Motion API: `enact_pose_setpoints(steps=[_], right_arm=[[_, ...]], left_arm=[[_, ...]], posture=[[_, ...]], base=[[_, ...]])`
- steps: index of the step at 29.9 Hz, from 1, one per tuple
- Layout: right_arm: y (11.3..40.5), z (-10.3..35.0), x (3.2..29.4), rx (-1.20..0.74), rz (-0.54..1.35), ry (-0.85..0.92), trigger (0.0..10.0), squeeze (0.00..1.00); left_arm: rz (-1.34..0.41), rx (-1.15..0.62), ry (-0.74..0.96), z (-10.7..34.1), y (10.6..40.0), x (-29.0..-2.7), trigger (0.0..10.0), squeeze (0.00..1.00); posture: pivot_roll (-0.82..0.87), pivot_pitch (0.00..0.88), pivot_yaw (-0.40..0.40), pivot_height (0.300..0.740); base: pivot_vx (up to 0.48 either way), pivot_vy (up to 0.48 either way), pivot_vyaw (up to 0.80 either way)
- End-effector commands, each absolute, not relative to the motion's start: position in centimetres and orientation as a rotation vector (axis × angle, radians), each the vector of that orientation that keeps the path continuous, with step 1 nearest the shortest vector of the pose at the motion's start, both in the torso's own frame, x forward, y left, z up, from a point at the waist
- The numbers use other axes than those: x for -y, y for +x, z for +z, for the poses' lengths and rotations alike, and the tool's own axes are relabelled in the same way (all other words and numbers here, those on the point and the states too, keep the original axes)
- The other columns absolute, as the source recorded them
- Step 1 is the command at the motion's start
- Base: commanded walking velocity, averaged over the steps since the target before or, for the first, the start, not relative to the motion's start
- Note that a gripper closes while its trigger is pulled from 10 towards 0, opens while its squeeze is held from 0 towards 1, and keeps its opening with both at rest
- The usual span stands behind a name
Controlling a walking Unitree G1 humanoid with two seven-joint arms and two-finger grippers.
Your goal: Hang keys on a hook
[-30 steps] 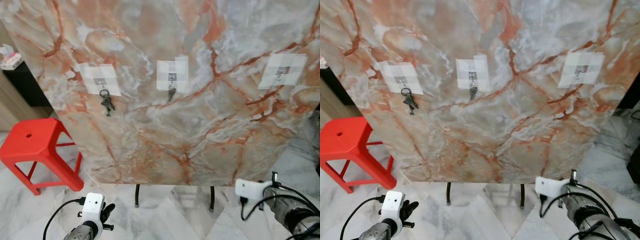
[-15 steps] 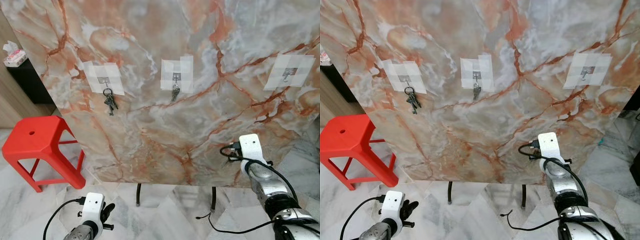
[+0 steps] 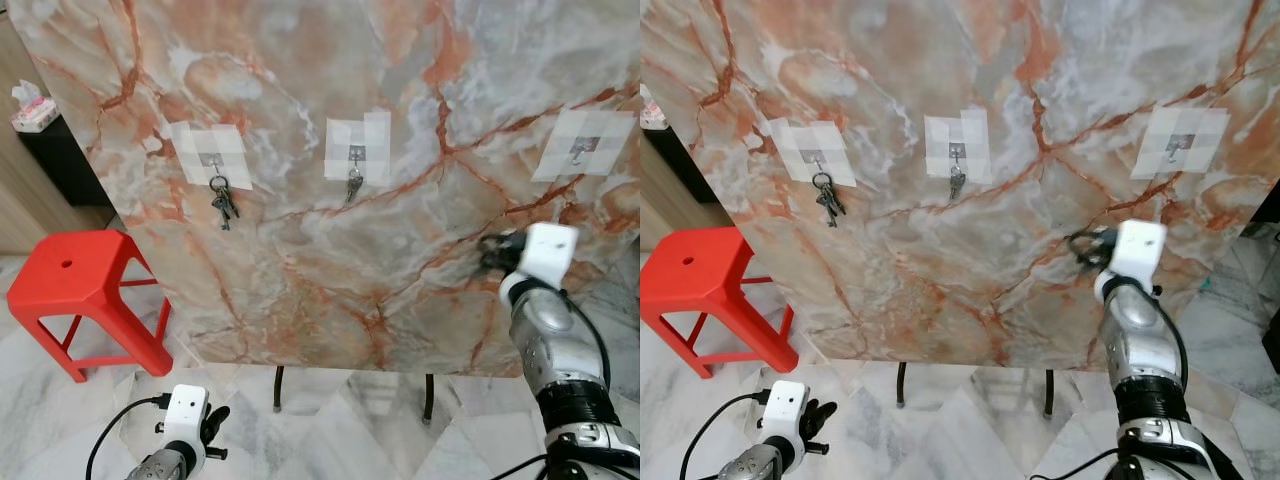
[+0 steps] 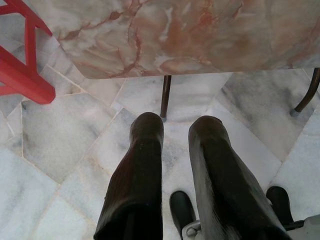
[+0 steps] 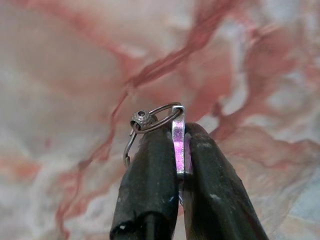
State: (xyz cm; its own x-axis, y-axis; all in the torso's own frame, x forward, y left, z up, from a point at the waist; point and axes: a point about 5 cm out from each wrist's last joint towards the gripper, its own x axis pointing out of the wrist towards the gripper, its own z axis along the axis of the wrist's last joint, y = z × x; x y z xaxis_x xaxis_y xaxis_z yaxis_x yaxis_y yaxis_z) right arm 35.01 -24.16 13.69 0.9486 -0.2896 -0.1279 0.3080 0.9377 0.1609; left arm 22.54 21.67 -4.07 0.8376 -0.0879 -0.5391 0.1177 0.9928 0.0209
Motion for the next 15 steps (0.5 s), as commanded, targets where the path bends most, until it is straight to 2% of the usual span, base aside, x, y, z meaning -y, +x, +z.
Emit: enact_pose_setpoints(steps=[1, 5, 12, 15], right_arm=[[34.8, 13.9, 24.2, -0.090, -0.326, 0.235, 10.0, 0.00], [34.2, 14.9, 22.5, -0.008, -0.291, 0.306, 10.0, 0.00], [33.7, 15.2, 21.4, -0.040, -0.243, 0.270, 10.0, 0.00], [33.8, 15.4, 21.4, -0.042, -0.235, 0.254, 10.0, 0.00]], left_arm=[[-0.107, -0.570, 0.059, -4.1, 22.5, -21.7, 10.0, 0.00], [-0.080, -0.559, 0.066, -4.0, 22.6, -22.1, 10.0, 0.00], [-0.041, -0.543, 0.088, -3.7, 22.6, -22.7, 10.0, 0.00], [-0.036, -0.542, 0.095, -3.7, 22.6, -22.8, 10.0, 0.00]], posture=[[0.06, 0.056, 0.023, 0.740], [0.06, 0.055, 0.020, 0.740], [0.07, 0.056, 0.021, 0.740], [0.06, 0.055, 0.022, 0.740]], base=[[0.000, 0.000, 0.00], [0.000, 0.000, 0.00], [0.000, 0.000, 0.00], [0.000, -0.256, 0.00]])
